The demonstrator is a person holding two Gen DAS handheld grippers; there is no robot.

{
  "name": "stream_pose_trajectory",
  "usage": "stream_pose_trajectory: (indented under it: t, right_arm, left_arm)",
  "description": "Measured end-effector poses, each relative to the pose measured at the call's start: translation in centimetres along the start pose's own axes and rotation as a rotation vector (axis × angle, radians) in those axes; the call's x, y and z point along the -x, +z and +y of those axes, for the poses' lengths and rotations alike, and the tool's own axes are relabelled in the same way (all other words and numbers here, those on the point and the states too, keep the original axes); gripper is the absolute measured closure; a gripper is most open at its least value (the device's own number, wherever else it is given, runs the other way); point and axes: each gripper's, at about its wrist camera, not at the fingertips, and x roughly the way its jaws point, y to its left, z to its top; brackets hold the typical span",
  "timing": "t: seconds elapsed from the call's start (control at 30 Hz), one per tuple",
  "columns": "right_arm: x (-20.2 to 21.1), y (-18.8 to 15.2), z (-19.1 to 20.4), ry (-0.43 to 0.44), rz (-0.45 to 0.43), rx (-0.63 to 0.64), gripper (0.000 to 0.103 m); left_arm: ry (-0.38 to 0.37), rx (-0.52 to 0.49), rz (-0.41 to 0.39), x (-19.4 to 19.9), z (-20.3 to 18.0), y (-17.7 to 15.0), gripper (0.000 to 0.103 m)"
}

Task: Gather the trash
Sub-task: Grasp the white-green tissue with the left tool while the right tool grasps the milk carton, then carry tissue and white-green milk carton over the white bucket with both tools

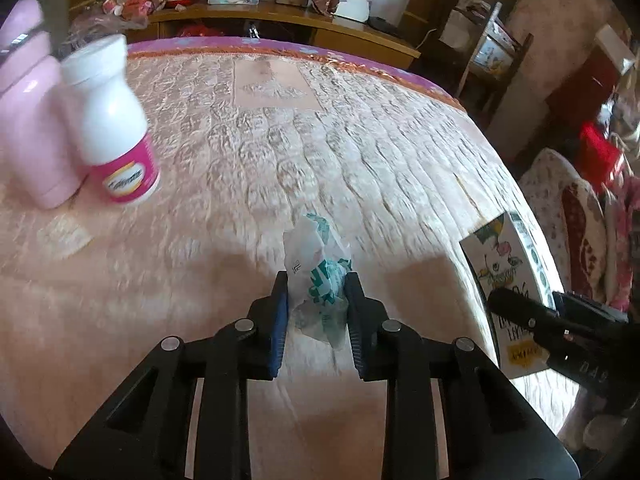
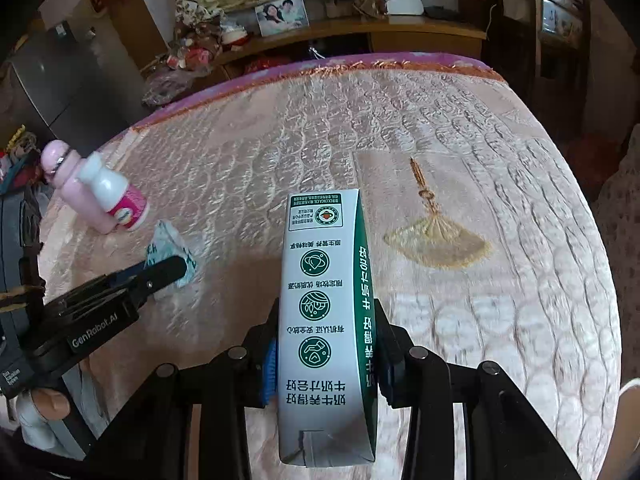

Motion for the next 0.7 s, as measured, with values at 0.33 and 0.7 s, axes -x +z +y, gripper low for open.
stream_pose_trajectory:
  t: [0.33,0.7]
  right_arm:
    - [5.3,-6.8,0.3,0.001,-0.004,0.010,0.066]
    - [10.9,-14.3,-2.8,-0.054,-0.015,-0.015,0.066]
  left_arm:
    - [0.026,-0.083,-0.020,5.5,-4.7,-6.7,0.079]
    - [-0.022,-0.152,-0.014,7.9,-11.3,-11.7,0.079]
